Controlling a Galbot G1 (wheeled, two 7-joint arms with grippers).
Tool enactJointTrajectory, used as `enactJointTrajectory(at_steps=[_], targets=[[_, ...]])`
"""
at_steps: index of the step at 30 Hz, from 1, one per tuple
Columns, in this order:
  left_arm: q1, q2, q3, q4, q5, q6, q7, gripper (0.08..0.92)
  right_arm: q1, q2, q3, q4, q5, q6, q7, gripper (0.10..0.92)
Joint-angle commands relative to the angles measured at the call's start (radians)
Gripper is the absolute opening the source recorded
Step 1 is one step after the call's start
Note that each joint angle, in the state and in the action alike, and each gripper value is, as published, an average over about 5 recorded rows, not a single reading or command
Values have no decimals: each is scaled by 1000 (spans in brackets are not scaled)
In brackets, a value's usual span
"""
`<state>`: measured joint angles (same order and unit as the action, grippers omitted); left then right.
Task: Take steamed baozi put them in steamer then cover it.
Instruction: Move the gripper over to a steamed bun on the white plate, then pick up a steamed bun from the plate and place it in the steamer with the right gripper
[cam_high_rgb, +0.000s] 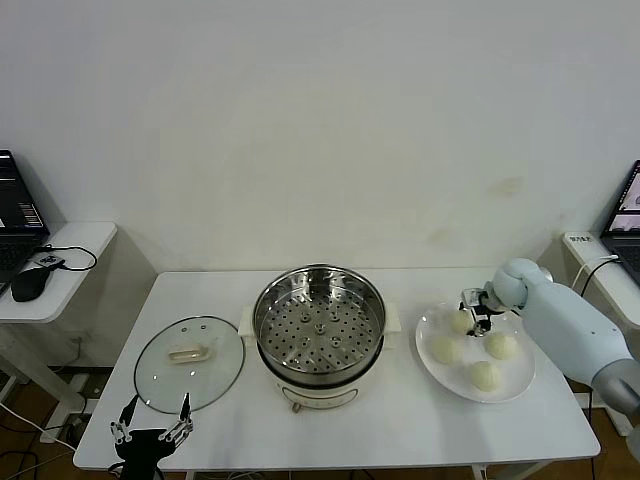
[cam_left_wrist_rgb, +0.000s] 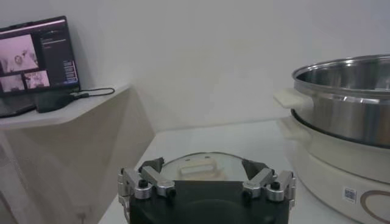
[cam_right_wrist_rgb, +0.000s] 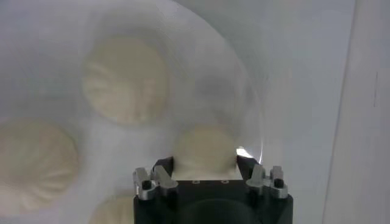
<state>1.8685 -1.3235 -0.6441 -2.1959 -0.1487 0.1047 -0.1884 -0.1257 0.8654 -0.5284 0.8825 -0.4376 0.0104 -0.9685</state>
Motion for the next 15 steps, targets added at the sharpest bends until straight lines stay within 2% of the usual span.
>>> enactJointTrajectory(at_steps=[1, 15], targets=[[2, 1, 0, -4, 0, 0, 0, 823, 4, -7, 1, 19, 9, 1, 2, 652], [3, 10, -3, -25, -17, 1, -1, 823, 293, -224, -199, 343, 316, -61, -54, 652]])
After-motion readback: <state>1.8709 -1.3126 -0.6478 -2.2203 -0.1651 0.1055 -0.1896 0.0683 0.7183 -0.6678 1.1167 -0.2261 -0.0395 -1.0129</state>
